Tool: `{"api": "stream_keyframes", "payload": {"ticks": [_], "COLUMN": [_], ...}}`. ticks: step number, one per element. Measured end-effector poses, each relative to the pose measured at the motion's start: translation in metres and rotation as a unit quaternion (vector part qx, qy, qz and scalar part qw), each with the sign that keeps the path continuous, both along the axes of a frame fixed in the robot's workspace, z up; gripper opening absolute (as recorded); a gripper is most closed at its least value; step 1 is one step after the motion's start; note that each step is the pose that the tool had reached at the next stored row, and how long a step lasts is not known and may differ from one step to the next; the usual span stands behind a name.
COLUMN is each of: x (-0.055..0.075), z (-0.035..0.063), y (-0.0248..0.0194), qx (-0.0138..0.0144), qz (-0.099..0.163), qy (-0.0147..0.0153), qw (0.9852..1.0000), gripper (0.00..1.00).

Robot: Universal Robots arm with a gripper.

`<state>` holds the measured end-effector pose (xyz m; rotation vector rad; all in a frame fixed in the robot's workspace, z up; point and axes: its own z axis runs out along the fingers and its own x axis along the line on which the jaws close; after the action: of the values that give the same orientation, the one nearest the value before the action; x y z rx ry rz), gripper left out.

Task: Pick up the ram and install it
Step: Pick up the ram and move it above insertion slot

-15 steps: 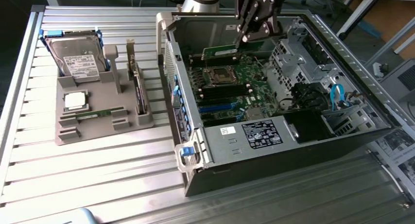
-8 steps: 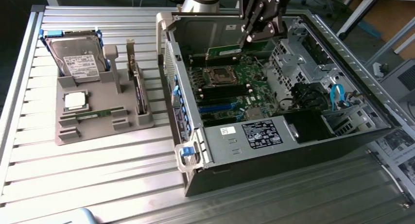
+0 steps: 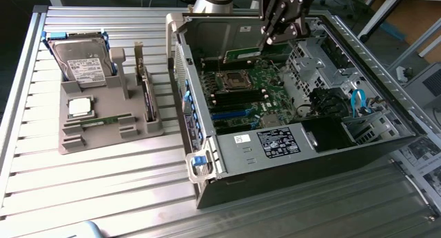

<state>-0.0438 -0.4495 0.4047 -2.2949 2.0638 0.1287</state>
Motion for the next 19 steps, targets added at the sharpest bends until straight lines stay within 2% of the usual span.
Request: {"api": "stream_keyframes", "payload": {"ticks": [19], "x": [0.033], "z": [0.0], "y": [0.0], "qx": [-0.0005], "qz": [0.0], "qy": [0.0], "qw": [1.0], "gripper": [0.12]}}
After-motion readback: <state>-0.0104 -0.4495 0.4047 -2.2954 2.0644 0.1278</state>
